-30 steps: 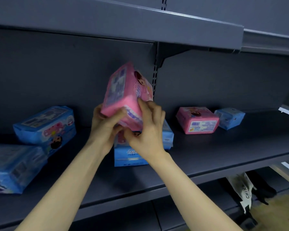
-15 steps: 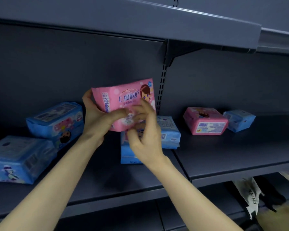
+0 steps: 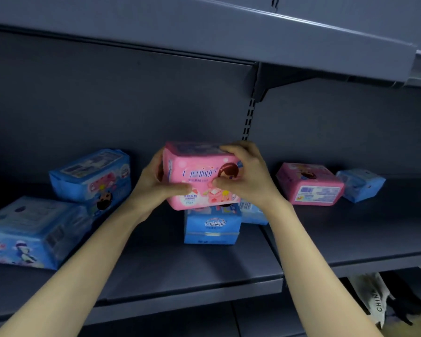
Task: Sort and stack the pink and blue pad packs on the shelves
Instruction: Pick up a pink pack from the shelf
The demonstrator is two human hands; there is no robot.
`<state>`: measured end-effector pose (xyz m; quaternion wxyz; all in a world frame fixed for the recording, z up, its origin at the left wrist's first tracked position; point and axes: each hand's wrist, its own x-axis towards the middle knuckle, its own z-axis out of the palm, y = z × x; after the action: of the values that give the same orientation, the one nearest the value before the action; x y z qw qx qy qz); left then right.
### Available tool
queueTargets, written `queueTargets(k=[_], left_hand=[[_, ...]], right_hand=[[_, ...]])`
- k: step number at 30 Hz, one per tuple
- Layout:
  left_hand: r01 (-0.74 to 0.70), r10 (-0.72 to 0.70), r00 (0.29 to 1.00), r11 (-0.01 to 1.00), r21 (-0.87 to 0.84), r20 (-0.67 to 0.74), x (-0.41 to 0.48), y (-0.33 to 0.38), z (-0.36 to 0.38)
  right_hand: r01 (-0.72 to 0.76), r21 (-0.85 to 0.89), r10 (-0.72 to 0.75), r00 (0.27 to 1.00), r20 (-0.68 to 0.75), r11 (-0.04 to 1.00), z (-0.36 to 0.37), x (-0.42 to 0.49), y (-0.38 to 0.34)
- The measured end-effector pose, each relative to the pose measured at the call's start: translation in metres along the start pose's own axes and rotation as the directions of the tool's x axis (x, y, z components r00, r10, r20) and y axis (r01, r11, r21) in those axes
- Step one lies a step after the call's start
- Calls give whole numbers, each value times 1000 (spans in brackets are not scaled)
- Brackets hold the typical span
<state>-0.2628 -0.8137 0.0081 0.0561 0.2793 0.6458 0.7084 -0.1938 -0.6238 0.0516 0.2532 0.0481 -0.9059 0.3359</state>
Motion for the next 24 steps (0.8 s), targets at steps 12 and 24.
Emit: queueTargets(k=[12, 24], left_hand=[[-36, 66, 986, 980, 197, -150, -18, -8, 5], [-1, 128, 923, 944, 329, -364, -84, 40, -73]], right_hand=[[78, -185, -77, 997, 9, 980, 6, 5, -12], [213, -61, -206, 973, 105, 975, 50, 12, -106]])
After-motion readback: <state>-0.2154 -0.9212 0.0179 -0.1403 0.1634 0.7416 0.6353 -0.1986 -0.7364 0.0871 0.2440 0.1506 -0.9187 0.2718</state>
